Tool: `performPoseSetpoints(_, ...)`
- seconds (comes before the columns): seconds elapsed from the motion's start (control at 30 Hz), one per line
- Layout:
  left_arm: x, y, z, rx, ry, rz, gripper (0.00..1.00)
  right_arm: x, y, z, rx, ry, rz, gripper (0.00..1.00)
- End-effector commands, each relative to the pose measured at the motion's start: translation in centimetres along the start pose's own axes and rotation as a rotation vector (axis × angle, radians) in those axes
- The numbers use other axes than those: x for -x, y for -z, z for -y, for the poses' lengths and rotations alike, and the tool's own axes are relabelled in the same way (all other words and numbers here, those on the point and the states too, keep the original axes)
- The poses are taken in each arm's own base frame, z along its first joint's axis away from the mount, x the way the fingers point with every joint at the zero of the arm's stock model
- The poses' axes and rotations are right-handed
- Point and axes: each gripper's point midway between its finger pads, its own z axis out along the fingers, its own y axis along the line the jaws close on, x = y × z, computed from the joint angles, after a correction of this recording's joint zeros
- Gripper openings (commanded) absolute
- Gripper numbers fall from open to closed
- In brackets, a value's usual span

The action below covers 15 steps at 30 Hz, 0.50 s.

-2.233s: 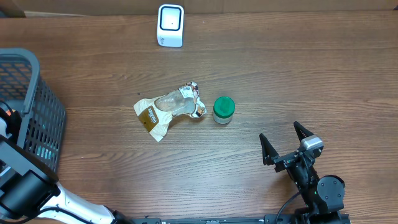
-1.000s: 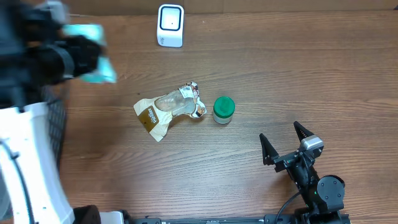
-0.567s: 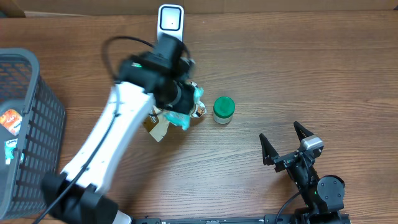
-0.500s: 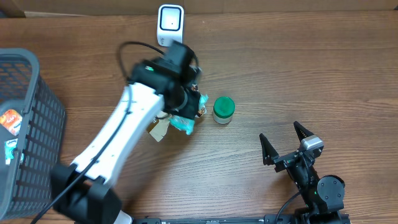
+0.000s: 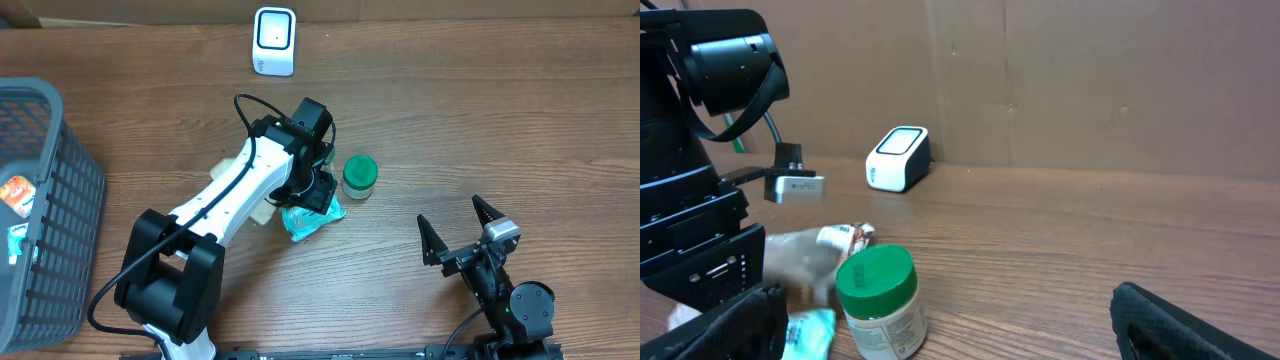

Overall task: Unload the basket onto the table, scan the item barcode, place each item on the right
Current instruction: 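Lift the wipes pack toward the scanner and drop it on the table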

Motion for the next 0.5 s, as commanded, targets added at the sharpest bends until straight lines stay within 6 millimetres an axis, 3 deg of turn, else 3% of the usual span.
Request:
performPoseSetpoints(0.0,0.8,0.9,0.7,-0.029,-0.014,0.024,0.69,-0.1,0.0,-0.1,0.007,0.001,0.005,1.00)
performPoseSetpoints(0.17,3.0,5.2,1.1,-0.043,-0.012,0.113,0.67,-0.1,0.0,-0.1,0.007,0.001,0.005,1.00)
performPoseSetpoints(0.2,4.0,8.0,1.2,-0.050,-0.009,0.171,0.66,-0.1,0.0,-0.1,0.007,0.001,0.005,1.00)
performPoseSetpoints(0.33,5.5,14.9,0.3,-0.056,0.019,0.316,0.64,-0.1,0.0,-0.1,0.007,0.001,0.005,1.00)
performPoseSetpoints(0.37,5.8,19.0,-1.3,-0.037,0.067,0.410,0.64,-0.1,0.0,-0.1,0.007,0.001,0.005,1.00)
performPoseSetpoints(0.47,5.2,24.5,-5.2,0.029,0.178,0.541,0.65,-0.1,0.0,-0.1,0.007,0.001,0.005,1.00)
